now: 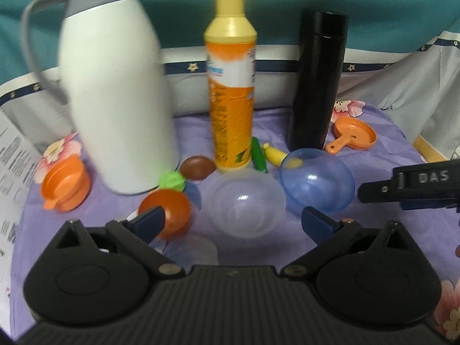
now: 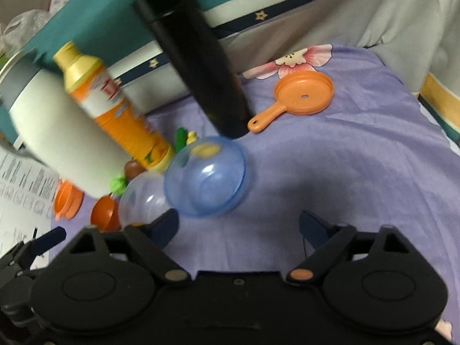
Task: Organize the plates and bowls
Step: 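Move both tools away from the plates toward the blue bowl, then grasp the blue bowl rim with both tools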
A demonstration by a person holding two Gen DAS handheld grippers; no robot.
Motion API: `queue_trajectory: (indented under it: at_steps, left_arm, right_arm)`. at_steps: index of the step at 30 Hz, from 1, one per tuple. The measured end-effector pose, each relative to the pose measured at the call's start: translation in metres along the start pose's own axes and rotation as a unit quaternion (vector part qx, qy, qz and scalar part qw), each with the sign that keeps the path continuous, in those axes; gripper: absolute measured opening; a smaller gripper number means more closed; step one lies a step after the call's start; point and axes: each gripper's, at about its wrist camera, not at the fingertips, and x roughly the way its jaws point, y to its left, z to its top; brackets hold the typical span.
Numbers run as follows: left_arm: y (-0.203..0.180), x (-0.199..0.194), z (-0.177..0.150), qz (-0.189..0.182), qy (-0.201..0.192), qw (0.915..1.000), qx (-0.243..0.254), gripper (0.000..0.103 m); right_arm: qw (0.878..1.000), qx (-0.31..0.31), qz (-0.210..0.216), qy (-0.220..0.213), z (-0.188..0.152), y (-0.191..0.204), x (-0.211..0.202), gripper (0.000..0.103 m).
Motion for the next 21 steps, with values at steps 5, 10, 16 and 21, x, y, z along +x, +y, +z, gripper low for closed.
queue_trajectory:
  at_steps: [5,10,16,21]
  left_arm:
    - [-0.013,0.022,0.012,-0.005,-0.005,0.9998,0.018,0.103]
    - [-0.026,0.036,0.022,-0.011,-0.016,0.9991,0.038,0.101]
    - [-0.046,0.051,0.030,-0.027,-0.015,0.9976,0.062,0.090]
    - [-0.063,0.062,0.033,-0.054,0.002,0.9954,0.079,0.069]
  right_arm:
    - [1.000,0.010,0.010,0.012,0.016,-0.013,0.032,0.052]
    - [0.999,0.013,0.016,0.030,0.021,-0.014,0.060,0.020]
    - [1.000,-0.014,0.010,0.018,0.020,-0.010,0.063,0.005]
    - [1.000,-0.015,0.008,0.016,0.024,-0.014,0.054,0.004]
